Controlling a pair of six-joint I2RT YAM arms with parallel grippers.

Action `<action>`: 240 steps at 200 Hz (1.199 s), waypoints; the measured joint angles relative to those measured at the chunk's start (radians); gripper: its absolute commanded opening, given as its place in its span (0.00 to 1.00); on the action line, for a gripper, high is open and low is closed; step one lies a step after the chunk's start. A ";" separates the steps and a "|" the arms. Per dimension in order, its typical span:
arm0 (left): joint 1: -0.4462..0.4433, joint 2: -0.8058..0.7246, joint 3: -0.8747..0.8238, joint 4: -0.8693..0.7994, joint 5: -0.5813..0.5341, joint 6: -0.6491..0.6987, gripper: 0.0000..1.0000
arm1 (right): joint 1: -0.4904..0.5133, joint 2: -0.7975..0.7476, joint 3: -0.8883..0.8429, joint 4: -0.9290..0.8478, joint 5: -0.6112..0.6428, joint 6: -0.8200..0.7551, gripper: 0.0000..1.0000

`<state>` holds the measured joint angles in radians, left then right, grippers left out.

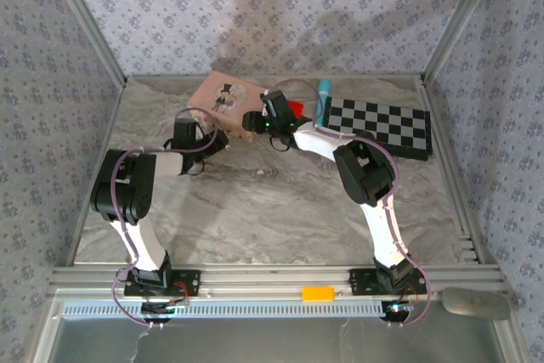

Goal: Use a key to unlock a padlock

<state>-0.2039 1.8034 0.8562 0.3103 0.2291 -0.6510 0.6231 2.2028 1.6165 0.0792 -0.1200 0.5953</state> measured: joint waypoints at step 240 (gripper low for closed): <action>-0.099 0.169 0.429 -0.647 -0.282 0.277 0.47 | -0.001 0.010 0.013 -0.002 -0.012 0.000 0.54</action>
<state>-0.3031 1.9724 1.2850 -0.3367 -0.0528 -0.3737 0.6220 2.2124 1.6299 0.0776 -0.1322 0.5949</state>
